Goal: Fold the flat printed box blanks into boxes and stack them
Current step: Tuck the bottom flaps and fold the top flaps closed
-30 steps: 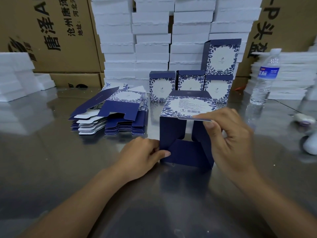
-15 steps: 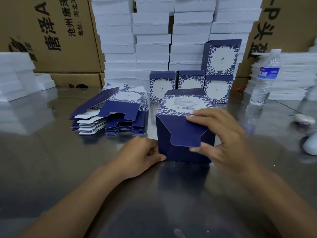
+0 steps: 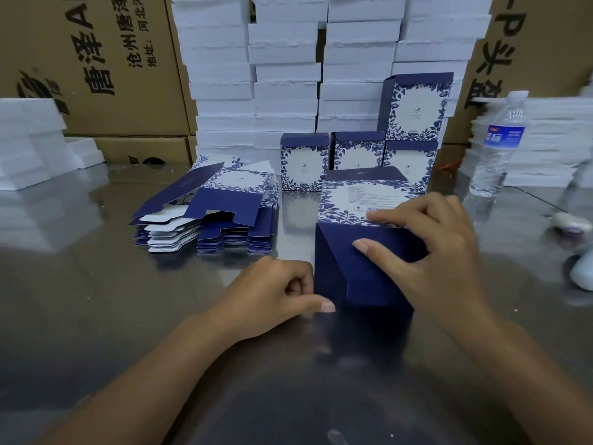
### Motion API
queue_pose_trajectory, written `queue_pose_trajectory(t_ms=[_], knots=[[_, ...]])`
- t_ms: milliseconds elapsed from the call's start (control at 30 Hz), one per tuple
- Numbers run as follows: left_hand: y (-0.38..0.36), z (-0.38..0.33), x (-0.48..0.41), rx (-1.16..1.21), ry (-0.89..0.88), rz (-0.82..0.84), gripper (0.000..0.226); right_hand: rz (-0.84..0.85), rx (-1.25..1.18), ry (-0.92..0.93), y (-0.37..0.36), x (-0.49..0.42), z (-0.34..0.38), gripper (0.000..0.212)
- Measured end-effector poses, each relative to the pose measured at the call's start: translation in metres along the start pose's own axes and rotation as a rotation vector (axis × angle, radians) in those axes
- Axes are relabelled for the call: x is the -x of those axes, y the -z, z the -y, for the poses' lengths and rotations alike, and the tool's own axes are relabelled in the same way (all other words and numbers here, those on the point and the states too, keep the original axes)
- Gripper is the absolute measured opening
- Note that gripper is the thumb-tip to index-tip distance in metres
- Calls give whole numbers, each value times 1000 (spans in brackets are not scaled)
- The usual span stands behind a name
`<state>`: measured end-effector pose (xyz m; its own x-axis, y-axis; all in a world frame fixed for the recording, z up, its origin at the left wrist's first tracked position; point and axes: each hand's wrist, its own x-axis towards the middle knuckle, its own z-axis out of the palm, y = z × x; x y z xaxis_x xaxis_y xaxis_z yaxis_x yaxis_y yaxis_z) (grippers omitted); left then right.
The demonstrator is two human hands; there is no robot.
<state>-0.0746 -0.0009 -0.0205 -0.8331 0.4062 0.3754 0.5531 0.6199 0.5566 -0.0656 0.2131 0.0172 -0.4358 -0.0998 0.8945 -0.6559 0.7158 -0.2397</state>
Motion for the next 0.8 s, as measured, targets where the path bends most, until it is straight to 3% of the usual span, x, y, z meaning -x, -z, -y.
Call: queue_pose_trajectory(t_ms=[100,200,367,533,800], knots=[[0,-5,-1,89,-69,-135,40,-15,-27,-25,1,0,1,26],[3,-15,-3,176,-102,-371,29,-9,-108,-63,-1,2,4,21],[9,-37,-3,28,-225,-667,8,-72,-128,-18,-3,4,7,19],[5,-49,0,8,-342,-601,23,-84,-157,40,-6,6,14,20],[4,-44,-3,-22,-398,-641,13,15,-234,62,-6,7,17,15]])
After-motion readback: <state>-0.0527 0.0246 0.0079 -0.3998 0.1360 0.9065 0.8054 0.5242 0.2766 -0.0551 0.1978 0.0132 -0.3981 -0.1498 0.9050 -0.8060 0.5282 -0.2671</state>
